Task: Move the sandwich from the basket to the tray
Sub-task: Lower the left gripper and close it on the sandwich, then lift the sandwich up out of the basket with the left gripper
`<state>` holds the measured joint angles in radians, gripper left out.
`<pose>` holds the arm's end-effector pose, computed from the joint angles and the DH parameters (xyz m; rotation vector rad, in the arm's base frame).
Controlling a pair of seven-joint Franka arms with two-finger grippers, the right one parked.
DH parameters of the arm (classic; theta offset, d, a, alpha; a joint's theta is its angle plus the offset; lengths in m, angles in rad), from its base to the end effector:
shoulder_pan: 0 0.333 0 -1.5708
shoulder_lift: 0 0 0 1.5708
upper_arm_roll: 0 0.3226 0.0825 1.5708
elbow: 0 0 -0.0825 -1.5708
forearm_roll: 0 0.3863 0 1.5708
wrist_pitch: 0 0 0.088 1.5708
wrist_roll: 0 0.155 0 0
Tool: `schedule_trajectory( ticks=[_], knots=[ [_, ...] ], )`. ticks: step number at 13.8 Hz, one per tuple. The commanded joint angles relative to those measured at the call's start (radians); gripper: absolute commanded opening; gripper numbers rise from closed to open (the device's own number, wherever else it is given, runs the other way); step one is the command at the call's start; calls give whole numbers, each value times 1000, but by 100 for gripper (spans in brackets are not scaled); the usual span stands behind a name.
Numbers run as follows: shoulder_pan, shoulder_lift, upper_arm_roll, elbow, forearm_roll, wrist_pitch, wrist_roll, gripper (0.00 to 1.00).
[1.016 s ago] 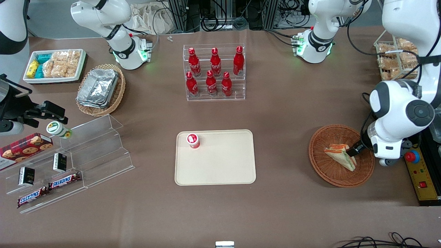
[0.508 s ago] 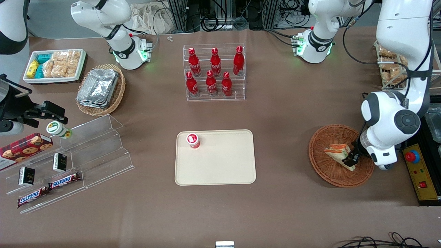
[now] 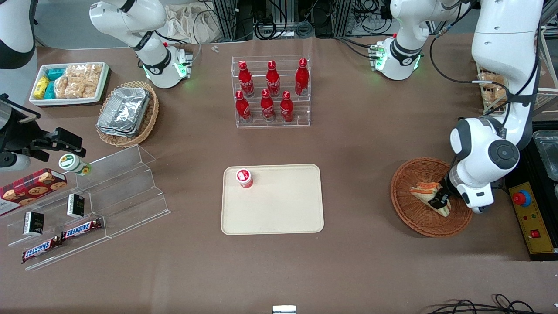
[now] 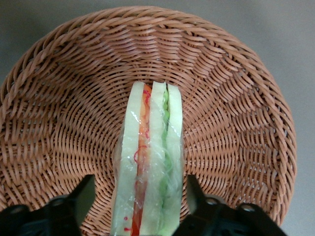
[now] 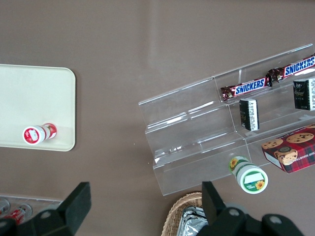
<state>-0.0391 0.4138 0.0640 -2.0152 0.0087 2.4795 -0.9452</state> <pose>0.6159 0.0155 0.2070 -2.7827 -1.4440 -0.0937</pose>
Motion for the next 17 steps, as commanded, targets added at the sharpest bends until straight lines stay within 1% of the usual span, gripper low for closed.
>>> schedule_trajectory(
  ticks=[1,2,4,5,6,8,9,11,12,14,16,17],
  knots=[
    [4,-64,-10,-40,10,38,-30,4],
    [4,-87,-10,-30,10,-12,-36,0],
    [-4,-151,-15,3,7,-120,-40,0],
    [-4,-189,-15,27,7,-198,-40,0],
    [-4,-223,-15,76,7,-311,-38,0],
    [-5,-265,-26,214,7,-561,-23,0],
    [-4,-265,-36,308,7,-677,-17,0],
    [-4,-254,-67,480,5,-856,-1,0],
    [-4,-254,-84,547,5,-919,28,0],
    [-4,-262,-104,611,1,-999,119,0],
    [-5,-262,-139,633,-10,-1044,230,0],
    [-4,-260,-182,635,-7,-1048,247,0]
  ],
)
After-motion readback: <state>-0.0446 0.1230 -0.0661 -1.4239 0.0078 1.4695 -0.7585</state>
